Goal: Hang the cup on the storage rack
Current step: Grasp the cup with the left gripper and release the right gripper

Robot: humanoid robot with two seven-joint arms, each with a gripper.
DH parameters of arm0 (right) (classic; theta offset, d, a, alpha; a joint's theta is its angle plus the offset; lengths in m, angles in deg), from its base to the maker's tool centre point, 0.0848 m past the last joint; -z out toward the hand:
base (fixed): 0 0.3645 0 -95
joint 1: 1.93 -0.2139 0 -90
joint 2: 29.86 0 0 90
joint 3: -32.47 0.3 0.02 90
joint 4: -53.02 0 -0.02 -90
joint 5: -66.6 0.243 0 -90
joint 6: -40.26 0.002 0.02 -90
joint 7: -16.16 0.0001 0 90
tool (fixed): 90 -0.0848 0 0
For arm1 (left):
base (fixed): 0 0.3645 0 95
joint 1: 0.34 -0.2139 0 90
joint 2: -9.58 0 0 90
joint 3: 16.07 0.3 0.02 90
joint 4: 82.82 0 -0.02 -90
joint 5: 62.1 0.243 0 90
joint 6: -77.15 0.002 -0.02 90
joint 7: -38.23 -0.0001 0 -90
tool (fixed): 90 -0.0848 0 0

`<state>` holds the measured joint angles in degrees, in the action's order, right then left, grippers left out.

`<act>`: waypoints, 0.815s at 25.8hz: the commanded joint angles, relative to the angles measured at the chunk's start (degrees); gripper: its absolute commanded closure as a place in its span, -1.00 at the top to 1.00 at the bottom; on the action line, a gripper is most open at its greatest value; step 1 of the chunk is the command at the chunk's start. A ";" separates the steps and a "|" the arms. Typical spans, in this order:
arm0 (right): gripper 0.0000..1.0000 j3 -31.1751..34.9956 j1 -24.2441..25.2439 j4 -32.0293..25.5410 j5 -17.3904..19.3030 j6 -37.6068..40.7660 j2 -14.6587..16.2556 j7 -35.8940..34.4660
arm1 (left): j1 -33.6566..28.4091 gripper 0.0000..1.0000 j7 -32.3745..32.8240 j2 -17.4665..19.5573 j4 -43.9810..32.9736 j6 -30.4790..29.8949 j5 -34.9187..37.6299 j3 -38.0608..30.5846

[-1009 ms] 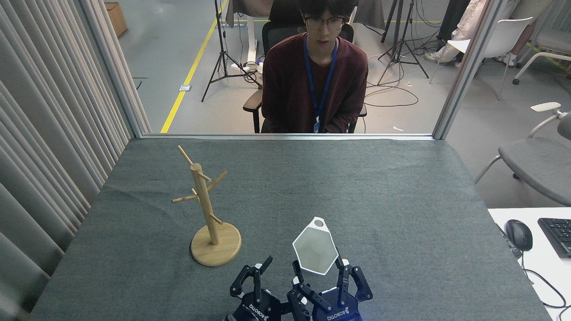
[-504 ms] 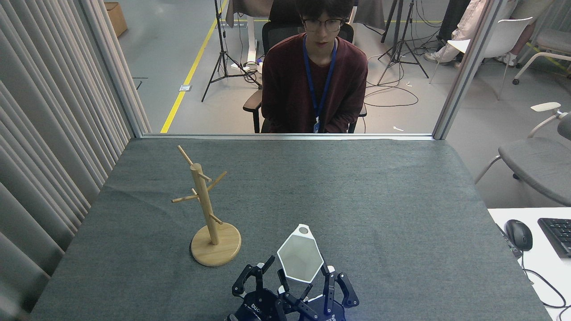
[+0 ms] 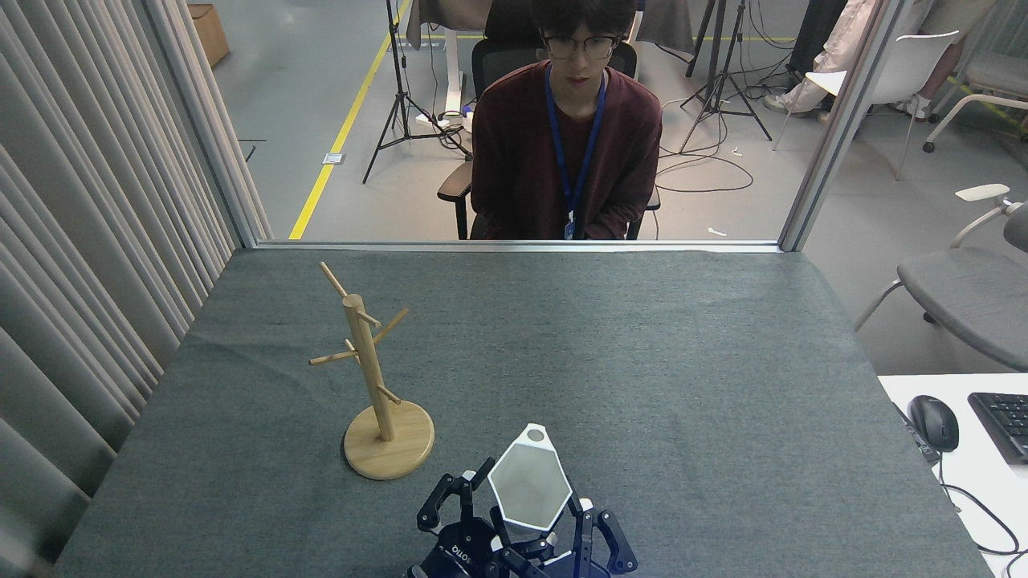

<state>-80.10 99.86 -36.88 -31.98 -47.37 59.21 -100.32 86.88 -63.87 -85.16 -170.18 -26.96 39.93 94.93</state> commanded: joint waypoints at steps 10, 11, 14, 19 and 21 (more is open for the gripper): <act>0.27 -0.99 1.04 -0.27 -0.64 -0.53 -0.39 -0.15 | -0.12 0.85 -0.12 0.18 -0.62 -0.13 0.01 0.00; 0.27 -0.90 1.04 -0.27 -0.56 -0.53 -0.39 -0.15 | -0.21 0.85 -0.03 0.18 -0.62 -0.13 0.01 0.00; 0.27 -0.99 1.04 -0.27 -0.56 -0.53 -0.39 -0.15 | -0.38 0.84 -0.12 0.18 -0.97 -0.13 0.01 0.00; 0.89 -0.82 0.95 -0.27 -0.56 -0.53 -0.48 -0.23 | -0.38 0.29 -0.03 0.53 -1.06 -0.39 0.01 0.00; 0.96 -0.82 0.95 -0.27 -0.47 -0.53 -0.48 -0.23 | -0.21 0.20 -0.03 0.70 -1.23 -0.39 0.01 0.00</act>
<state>-80.97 100.84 -37.16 -32.50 -47.94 58.74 -100.52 86.50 -63.32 -84.70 -171.24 -27.51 39.97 94.95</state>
